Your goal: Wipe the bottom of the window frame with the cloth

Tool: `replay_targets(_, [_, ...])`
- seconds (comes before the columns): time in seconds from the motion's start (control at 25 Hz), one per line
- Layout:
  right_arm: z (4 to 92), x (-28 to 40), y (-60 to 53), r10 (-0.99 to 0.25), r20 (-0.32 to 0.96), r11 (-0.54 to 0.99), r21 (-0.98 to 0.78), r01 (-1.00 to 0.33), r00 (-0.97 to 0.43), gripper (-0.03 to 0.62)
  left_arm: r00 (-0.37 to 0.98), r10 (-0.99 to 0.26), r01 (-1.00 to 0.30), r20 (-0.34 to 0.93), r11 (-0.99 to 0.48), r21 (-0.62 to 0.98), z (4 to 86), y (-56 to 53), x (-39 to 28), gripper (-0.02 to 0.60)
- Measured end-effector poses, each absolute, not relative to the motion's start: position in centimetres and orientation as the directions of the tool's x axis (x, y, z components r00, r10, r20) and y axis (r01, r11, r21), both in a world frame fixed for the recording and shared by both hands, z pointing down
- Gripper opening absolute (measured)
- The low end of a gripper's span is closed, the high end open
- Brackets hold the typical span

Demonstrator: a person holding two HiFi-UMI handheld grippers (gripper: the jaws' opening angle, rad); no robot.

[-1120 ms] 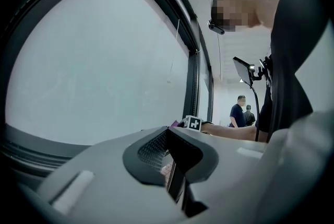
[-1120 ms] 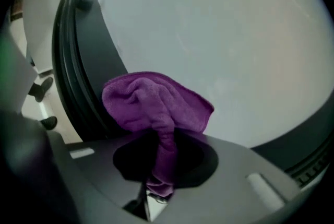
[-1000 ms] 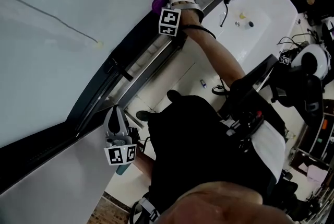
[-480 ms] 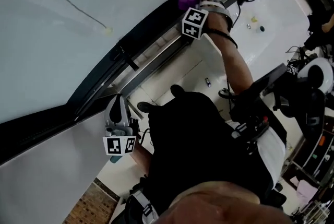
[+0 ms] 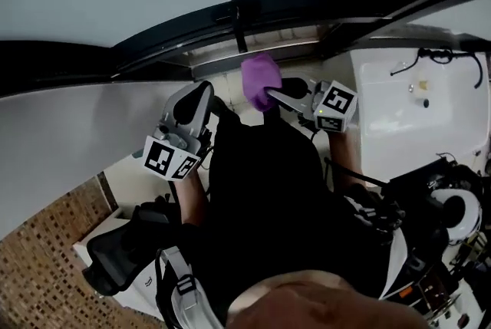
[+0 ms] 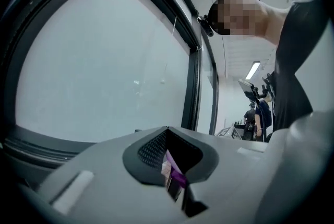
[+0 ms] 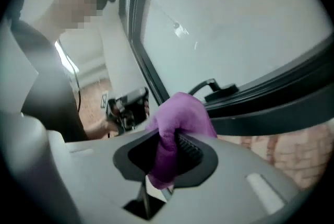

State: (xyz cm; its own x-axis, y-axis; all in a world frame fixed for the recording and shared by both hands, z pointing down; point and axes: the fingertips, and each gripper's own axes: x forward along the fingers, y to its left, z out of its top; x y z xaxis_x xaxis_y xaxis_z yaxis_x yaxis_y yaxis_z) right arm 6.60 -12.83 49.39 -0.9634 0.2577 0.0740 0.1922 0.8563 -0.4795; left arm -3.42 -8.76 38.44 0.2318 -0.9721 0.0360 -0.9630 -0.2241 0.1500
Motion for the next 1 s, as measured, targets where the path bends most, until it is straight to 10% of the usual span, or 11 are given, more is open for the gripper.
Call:
replay_targets(0.4, [44.9,-1.6,-4.2,0.422,-0.097,0.801,-0.425,0.421,-0.901,0.066,0.054,-0.994,-0.988,0.095,-0.040,0.148,38.9,-1.5,-6.9,0.002])
replay_targets(1.0, [43.3,-11.0,3.6,0.265,-0.022,0.839,-0.487,0.242,-0.964,0.066,0.025,-0.999,-0.974,-0.023,-0.029,0.224,39.9,9.8,-16.1,0.002])
